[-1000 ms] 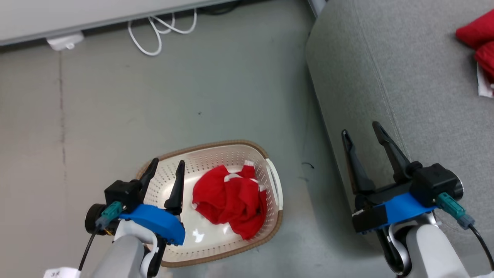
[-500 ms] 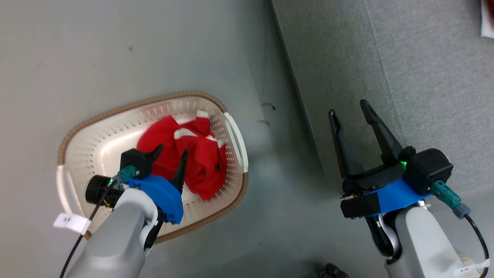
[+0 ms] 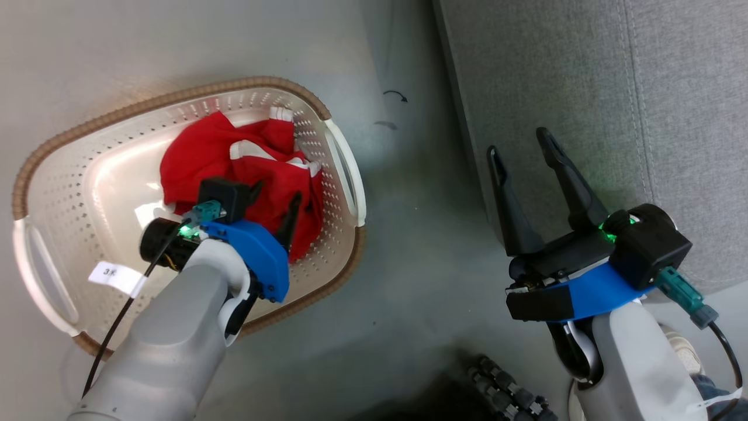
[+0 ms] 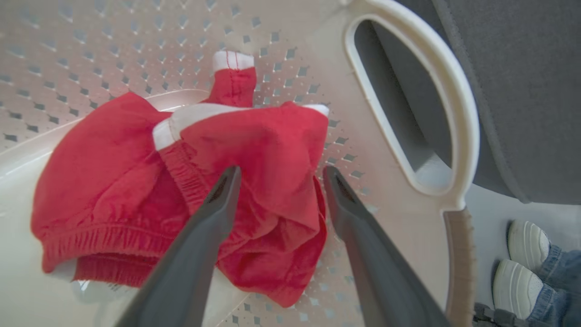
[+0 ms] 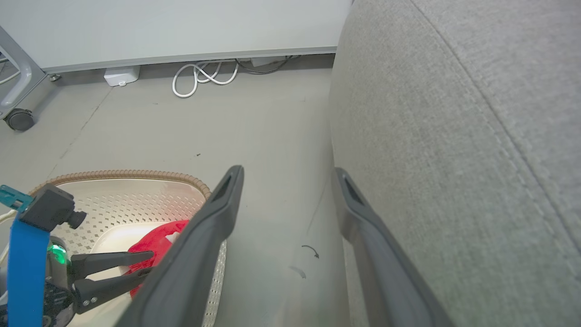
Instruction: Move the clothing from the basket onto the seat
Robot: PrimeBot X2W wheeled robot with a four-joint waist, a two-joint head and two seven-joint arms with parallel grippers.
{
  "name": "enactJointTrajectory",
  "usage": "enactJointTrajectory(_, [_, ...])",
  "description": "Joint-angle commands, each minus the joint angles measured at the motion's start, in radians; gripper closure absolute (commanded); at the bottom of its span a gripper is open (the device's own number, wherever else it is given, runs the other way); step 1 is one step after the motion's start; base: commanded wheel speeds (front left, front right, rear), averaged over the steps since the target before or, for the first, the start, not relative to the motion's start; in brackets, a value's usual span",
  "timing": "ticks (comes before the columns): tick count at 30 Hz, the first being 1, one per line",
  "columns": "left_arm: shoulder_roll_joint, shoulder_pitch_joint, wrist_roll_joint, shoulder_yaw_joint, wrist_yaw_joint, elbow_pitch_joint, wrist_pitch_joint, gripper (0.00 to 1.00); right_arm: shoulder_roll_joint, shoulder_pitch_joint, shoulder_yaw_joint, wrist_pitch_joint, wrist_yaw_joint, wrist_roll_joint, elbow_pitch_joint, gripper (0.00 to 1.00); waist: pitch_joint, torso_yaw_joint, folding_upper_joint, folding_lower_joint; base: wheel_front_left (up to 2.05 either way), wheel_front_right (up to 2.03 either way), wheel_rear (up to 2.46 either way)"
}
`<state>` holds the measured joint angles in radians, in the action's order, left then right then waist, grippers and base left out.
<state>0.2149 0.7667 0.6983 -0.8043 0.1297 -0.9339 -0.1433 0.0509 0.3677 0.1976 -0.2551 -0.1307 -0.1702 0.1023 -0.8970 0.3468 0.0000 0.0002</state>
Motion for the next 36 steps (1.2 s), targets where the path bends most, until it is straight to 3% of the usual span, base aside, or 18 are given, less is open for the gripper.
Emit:
enactJointTrajectory(1, [0.006, 0.022, 0.018, -0.016, 0.001, 0.008, 0.008, 0.0, -0.001, 0.019, 0.005, -0.006, 0.0, -0.008, -0.005, 0.0, -0.014, 0.007, 0.0, -0.0002, 0.0, 0.0, 0.0])
enactJointTrajectory(6, [0.02, 0.053, 0.071, -0.084, 0.001, -0.005, 0.018, 0.0, -0.001, 0.016, 0.011, -0.009, 0.0, -0.017, -0.005, 0.0, -0.026, 0.013, 0.0, -0.0002, 0.0, 0.0, 0.0])
enactJointTrajectory(12, [-0.004, 0.09, 0.103, -0.133, 0.001, -0.066, 0.012, 0.0, -0.001, -0.007, -0.005, -0.01, 0.0, -0.012, -0.018, 0.0, -0.026, 0.012, 0.0, -0.0002, 0.0, 0.0, 0.0])
enactJointTrajectory(14, [-0.007, 0.104, 0.105, -0.149, 0.001, -0.085, 0.01, 0.75, -0.001, -0.014, -0.006, -0.011, 0.0, -0.012, -0.022, 0.0, -0.025, 0.013, 0.0, -0.0002, 0.0, 0.0, 0.0])
enactJointTrajectory(15, [-0.011, 0.109, 0.109, -0.158, 0.001, -0.09, 0.007, 1.0, -0.001, -0.016, -0.007, -0.011, 0.0, -0.013, -0.023, 0.0, -0.024, 0.013, 0.0, -0.0002, 0.0, 0.0, 0.0])
enactJointTrajectory(29, [-0.023, 0.145, 0.187, -0.225, 0.001, -0.145, -0.036, 1.0, -0.001, 0.015, 0.014, -0.011, 0.0, -0.005, -0.015, 0.0, -0.007, 0.004, 0.0, -0.0002, 0.0, 0.0, 0.0])
enactJointTrajectory(36, [-0.048, 0.102, 0.235, -0.247, 0.001, -0.122, -0.083, 1.0, -0.001, 0.036, 0.009, -0.01, 0.0, 0.03, 0.013, 0.0, 0.108, -0.046, 0.0, -0.0002, 0.0, 0.0, 0.0])
